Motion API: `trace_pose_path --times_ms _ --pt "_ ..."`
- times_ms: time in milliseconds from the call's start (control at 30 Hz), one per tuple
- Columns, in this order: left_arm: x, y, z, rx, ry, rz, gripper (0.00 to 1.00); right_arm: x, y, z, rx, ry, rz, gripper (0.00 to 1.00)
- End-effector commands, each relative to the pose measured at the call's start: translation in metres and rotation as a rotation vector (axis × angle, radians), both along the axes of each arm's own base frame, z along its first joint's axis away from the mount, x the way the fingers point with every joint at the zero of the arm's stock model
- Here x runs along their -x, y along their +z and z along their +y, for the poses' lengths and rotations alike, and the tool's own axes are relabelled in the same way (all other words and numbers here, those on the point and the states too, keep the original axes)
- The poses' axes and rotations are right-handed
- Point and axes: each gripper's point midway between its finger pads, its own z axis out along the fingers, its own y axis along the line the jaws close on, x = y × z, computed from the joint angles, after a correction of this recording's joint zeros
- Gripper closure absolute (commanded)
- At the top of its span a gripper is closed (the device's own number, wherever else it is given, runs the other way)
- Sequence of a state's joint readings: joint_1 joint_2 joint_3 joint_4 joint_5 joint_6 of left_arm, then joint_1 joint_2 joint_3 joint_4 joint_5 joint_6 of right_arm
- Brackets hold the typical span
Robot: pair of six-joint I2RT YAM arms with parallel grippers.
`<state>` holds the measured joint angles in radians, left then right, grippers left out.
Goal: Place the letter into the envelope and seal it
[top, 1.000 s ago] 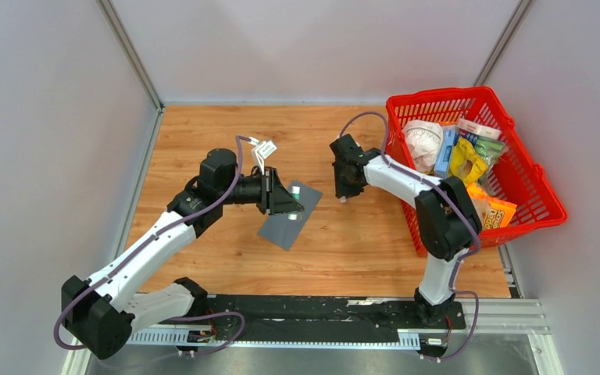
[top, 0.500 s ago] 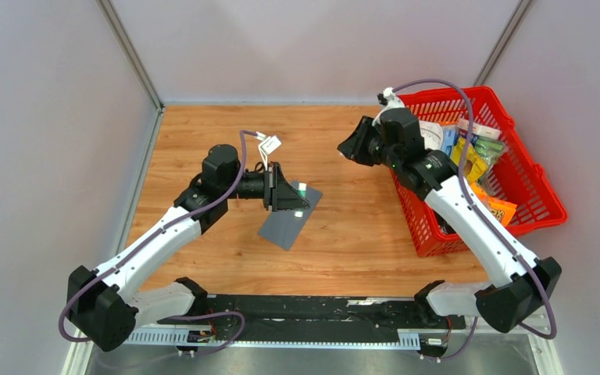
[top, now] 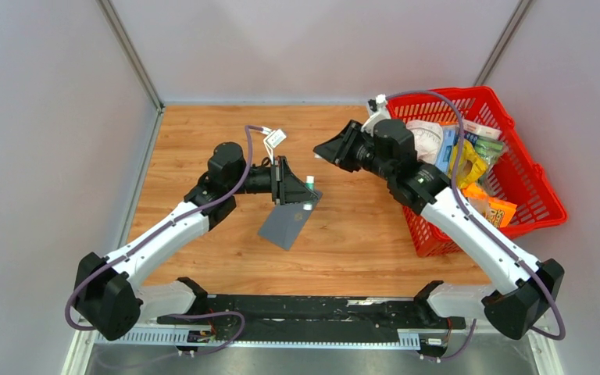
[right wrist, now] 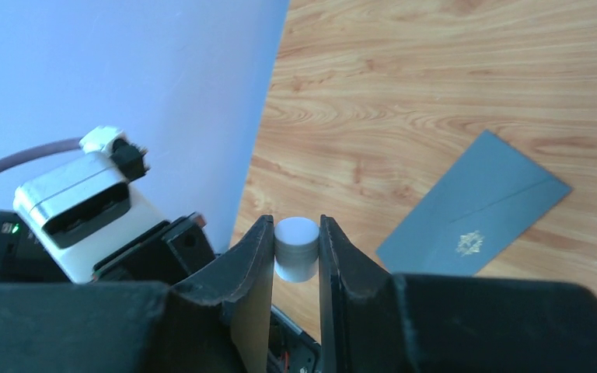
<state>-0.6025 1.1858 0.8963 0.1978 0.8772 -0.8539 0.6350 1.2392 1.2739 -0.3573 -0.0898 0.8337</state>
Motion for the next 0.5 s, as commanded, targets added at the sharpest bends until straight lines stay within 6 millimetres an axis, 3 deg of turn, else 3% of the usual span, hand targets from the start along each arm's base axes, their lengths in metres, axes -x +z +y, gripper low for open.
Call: trace_pose_path --times_ms 0,467 --pt "-0.003 0.017 -0.004 0.055 0.003 -0.055 1.00 0.012 0.043 0.012 -0.137 0.003 -0.087 0.84" --pt "-0.003 0.019 -0.002 0.062 0.023 -0.071 1.00 0.028 0.044 0.022 -0.166 0.041 -0.069 0.84"
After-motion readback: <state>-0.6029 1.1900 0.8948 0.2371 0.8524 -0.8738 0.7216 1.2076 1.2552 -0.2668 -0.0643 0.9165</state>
